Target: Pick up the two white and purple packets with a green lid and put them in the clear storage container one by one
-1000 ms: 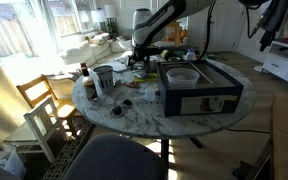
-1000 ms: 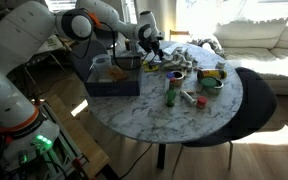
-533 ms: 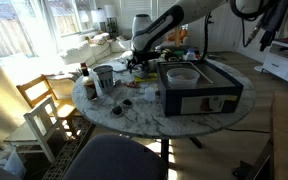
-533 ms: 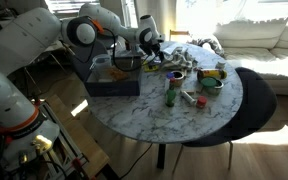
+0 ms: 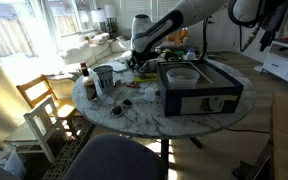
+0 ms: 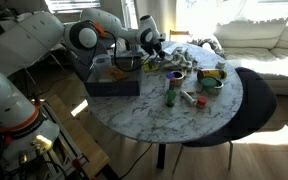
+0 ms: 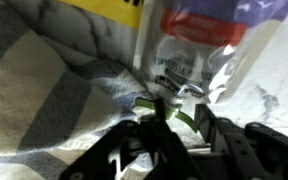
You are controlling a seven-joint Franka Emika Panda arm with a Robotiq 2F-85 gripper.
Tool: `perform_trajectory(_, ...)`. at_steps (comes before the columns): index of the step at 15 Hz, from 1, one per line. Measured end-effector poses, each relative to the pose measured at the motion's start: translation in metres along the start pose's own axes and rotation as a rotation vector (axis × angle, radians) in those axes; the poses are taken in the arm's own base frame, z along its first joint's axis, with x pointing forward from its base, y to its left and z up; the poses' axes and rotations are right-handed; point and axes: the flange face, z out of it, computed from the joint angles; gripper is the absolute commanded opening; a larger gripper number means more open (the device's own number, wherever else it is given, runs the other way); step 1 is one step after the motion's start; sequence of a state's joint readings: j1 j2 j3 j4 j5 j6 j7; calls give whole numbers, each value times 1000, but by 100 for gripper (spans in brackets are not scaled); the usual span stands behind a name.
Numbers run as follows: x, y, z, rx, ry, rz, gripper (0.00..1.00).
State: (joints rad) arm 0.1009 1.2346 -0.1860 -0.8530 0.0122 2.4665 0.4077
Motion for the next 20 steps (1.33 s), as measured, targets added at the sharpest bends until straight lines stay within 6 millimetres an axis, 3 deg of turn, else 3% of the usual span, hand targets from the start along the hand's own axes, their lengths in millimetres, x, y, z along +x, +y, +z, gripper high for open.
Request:
perform_trajectory(6, 3, -1, -1, -2, 15, -6, 4)
perform_trajectory(12, 11, -15, -18, 15, 44, -17, 5)
perform_trajectory(16, 13, -35, -37, 25, 68, -34, 5)
perform_trajectory(20, 23, -51, -69, -14, 130, -42, 5)
